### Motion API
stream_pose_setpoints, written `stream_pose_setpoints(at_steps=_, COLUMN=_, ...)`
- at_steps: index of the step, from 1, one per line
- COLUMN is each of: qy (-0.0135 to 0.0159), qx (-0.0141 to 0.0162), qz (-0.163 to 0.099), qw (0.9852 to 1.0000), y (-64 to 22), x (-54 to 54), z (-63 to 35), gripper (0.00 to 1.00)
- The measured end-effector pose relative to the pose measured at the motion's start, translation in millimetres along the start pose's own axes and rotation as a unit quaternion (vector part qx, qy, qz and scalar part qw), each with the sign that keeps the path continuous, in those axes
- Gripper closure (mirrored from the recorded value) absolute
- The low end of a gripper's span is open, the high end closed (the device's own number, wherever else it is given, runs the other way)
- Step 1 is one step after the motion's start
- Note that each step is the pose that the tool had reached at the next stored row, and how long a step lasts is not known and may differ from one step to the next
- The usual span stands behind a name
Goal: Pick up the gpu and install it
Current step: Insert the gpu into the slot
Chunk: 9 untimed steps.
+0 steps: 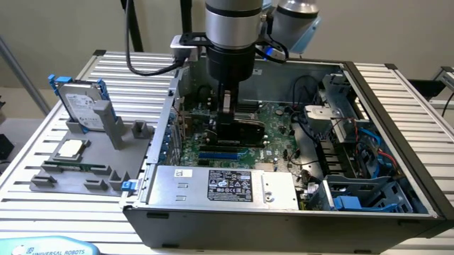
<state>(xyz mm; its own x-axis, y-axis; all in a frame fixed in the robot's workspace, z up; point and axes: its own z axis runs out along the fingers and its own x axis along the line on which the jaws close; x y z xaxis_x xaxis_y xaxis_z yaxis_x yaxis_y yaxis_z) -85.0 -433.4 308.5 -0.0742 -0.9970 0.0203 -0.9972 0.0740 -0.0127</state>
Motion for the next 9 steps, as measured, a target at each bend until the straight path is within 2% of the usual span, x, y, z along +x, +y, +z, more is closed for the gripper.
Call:
stream_pose_setpoints(at_steps=5, qy=-0.0067, qx=0.0005, qz=-0.005, qw=1.0000, y=2.3, x=9.1, z=8.1, gripper=0.74)
stream_pose_setpoints(at_steps=9, qy=-0.0117, qx=0.0009, qz=-0.010, qw=0.9999, y=3.0, x=11.1, z=14.8, gripper=0.74)
